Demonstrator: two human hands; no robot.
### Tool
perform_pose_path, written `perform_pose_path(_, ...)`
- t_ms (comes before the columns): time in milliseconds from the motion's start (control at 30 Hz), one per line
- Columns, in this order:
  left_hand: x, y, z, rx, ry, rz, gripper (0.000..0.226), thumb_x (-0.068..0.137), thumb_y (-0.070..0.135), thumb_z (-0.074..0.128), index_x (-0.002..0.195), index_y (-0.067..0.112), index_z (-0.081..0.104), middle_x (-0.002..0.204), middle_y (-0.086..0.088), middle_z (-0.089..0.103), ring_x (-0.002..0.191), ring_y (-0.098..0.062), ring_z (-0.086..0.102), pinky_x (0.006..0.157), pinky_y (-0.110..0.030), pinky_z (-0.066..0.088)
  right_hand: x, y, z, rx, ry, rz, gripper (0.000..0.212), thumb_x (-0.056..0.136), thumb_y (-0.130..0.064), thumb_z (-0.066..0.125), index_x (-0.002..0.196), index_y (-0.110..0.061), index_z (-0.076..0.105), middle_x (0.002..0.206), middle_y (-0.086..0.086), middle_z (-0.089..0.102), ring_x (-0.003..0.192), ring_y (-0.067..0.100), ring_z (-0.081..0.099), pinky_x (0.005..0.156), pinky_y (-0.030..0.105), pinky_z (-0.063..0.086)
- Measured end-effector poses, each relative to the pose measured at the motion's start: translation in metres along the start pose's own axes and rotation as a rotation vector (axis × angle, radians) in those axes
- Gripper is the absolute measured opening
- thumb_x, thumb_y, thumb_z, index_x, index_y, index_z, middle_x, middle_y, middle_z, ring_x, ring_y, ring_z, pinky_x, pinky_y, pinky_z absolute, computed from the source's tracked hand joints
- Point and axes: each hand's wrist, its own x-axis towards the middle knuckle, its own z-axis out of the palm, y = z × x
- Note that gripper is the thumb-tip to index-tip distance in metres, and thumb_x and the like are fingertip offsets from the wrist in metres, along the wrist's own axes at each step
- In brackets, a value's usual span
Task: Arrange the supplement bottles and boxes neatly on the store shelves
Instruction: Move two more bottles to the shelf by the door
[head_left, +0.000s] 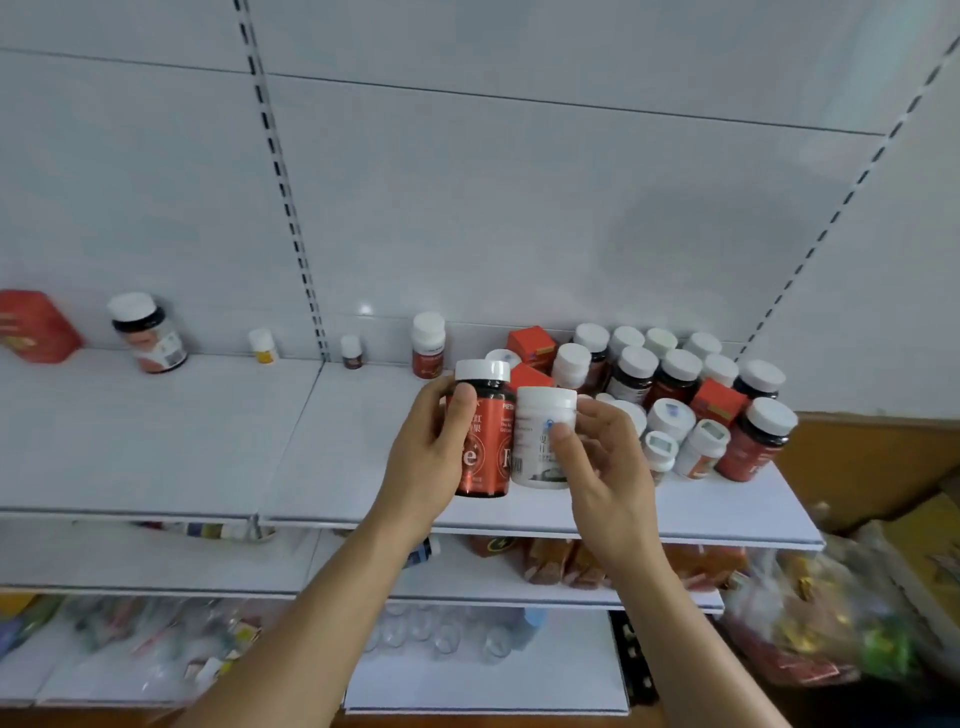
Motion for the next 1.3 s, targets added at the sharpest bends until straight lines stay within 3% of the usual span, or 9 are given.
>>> perform_pose_path(167,-0.009,-0.003,-0.022,-0.058,0.061,-0.105,0.042,0.094,0.067,0.034,0.120,0.038,0.051,0.106,0.006,0.069,0.094,-0.009,0.070,0.082,-0.032,0.057,-0.008,-0.009,0.025,0.040,-0.126,0.001,0.030,0.097,-0.039,0.060,0.127,-0.035,0.062,0.109,-0.011,0.072,0.096,0.012,0.070,0.066,0.027,0.058)
perform_pose_path(233,-0.012,0.000,-0.035,-0.049,0.074,-0.119,0.040,0.098,0.064,0.032,0.122,0.037,0.049,0.106,0.004,0.068,0.094,-0.009,0.070,0.079,-0.030,0.057,-0.012,-0.014,0.036,0.031,-0.174,-0.002,0.035,0.100,-0.035,0.057,0.135,-0.033,0.060,0.114,-0.011,0.072,0.098,0.010,0.070,0.070,0.027,0.059)
perform_pose_path(367,-0.016,0.005,-0.068,-0.216,0.073,-0.188,0.022,0.103,0.041,0.042,0.117,0.039,0.058,0.103,0.000,0.073,0.096,-0.018,0.072,0.085,-0.044,0.059,-0.020,-0.023,0.063,0.017,-0.215,-0.015,0.036,0.102,-0.031,0.055,0.138,-0.034,0.058,0.114,-0.009,0.073,0.099,0.011,0.070,0.072,0.028,0.060)
perform_pose_path(600,-0.030,0.004,-0.164,-0.197,0.019,-0.147,0.029,0.100,0.039,0.052,0.129,0.039,0.055,0.114,0.007,0.072,0.108,-0.015,0.069,0.099,-0.048,0.052,-0.046,-0.061,0.132,-0.018,-0.379,-0.051,0.054,0.096,-0.005,0.054,0.133,-0.045,0.056,0.110,-0.009,0.074,0.102,0.015,0.069,0.084,0.037,0.061)
perform_pose_path(767,-0.047,0.005,-0.246,-0.071,0.091,-0.070,0.052,0.084,0.057,0.060,0.133,0.041,0.050,0.122,0.010,0.067,0.107,-0.009,0.068,0.092,-0.039,0.057,-0.069,-0.075,0.206,-0.016,-0.394,-0.015,0.067,0.095,-0.015,0.062,0.150,-0.041,0.036,0.105,-0.011,0.075,0.100,0.014,0.069,0.093,0.048,0.055)
perform_pose_path(900,-0.057,0.005,-0.301,0.017,0.237,-0.028,0.029,0.092,0.060,0.044,0.117,0.049,0.054,0.111,0.014,0.068,0.094,0.002,0.068,0.079,-0.023,0.057,-0.088,-0.081,0.262,-0.022,-0.464,-0.037,0.069,0.094,-0.020,0.066,0.147,-0.051,0.034,0.107,-0.008,0.073,0.099,0.014,0.068,0.088,0.046,0.057)
perform_pose_path(1000,-0.060,0.006,-0.335,-0.039,0.308,-0.077,0.026,0.102,0.053,0.028,0.105,0.053,0.054,0.100,0.020,0.065,0.083,0.015,0.063,0.063,-0.006,0.048,-0.095,-0.086,0.301,-0.012,-0.505,-0.033,0.070,0.093,-0.023,0.068,0.143,-0.056,0.032,0.105,-0.012,0.071,0.099,0.011,0.068,0.085,0.039,0.059)
perform_pose_path(1167,-0.044,-0.002,-0.379,-0.036,0.337,-0.086,0.026,0.107,0.040,0.030,0.113,0.050,0.054,0.105,0.021,0.065,0.088,0.012,0.064,0.066,-0.006,0.049,-0.087,-0.084,0.350,-0.023,-0.554,-0.032,0.073,0.092,-0.027,0.069,0.149,-0.051,0.031,0.109,-0.010,0.070,0.099,0.011,0.067,0.083,0.035,0.059)
perform_pose_path(1300,-0.019,-0.016,-0.411,0.005,0.348,-0.121,0.024,0.105,0.044,0.034,0.118,0.050,0.053,0.111,0.017,0.066,0.092,0.008,0.065,0.074,-0.013,0.050,-0.067,-0.076,0.393,-0.023,-0.557,-0.030,0.073,0.091,-0.028,0.072,0.145,-0.055,0.031,0.113,-0.008,0.069,0.097,0.010,0.067,0.086,0.038,0.058)
